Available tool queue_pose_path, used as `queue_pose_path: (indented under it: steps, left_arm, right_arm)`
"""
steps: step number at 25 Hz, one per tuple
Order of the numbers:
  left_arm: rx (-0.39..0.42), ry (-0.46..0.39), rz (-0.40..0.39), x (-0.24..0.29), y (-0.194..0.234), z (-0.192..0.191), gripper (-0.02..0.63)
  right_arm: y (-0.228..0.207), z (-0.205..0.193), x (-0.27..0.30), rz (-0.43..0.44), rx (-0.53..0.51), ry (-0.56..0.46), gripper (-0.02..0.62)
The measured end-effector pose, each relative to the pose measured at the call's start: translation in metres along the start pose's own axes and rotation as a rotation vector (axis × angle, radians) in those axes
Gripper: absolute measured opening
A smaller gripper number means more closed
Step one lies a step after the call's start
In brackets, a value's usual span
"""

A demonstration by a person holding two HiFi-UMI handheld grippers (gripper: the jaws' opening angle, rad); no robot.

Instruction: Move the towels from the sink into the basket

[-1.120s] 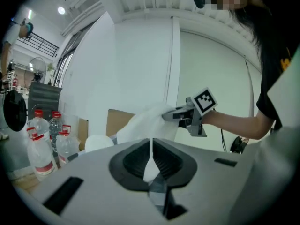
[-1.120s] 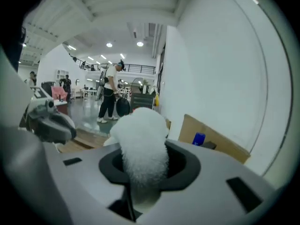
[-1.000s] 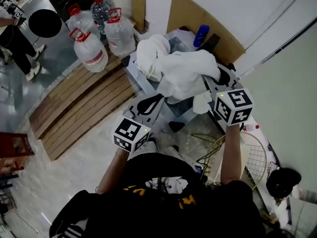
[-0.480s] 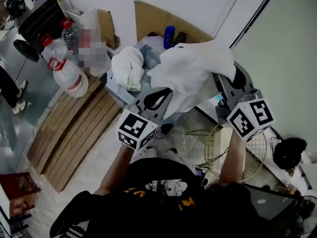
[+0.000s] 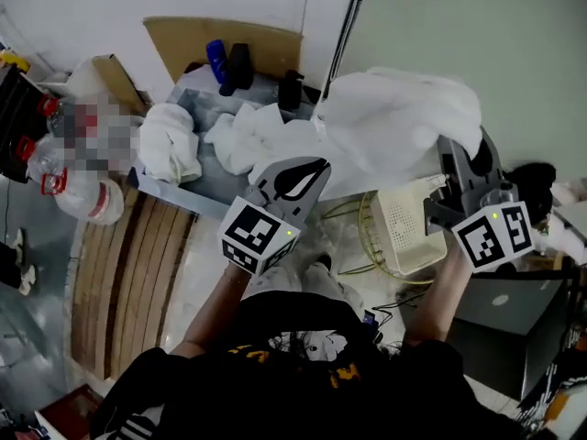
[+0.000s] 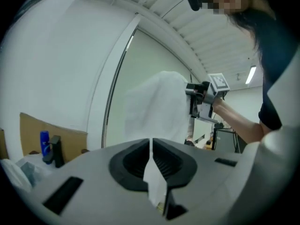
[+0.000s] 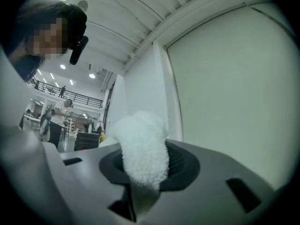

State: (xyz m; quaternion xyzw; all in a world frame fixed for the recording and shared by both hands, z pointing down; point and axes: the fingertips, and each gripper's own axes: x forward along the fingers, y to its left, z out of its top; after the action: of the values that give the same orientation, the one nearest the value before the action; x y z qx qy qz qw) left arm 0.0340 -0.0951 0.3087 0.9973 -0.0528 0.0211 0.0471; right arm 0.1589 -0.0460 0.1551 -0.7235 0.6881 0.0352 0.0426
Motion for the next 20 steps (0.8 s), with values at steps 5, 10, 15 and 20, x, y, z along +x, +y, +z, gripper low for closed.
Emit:
queue_pose_path:
  steps: [5, 10, 15, 20]
  left_arm:
    - [-0.016, 0.034, -0.128, 0.066, -0.047, -0.012, 0.023]
    - [-0.027, 0.068, -0.221, 0.127, -0.09, -0.028, 0.023]
    - [-0.03, 0.127, -0.293, 0.185, -0.127, -0.046, 0.023]
    - [-0.024, 0.169, -0.328, 0.232, -0.155, -0.058, 0.023]
  right_arm:
    - [-0.078, 0.014, -0.059, -0.148, -0.015, -0.032, 0.101]
    - [-0.151, -0.007, -0.101, -0.252, -0.019, 0.015, 0.101]
    - [-0.231, -0.082, -0.126, -0.321, 0.035, 0.134, 0.101]
    - [-0.315, -0.188, -0.152, -0.414, 0.135, 0.288, 0.1]
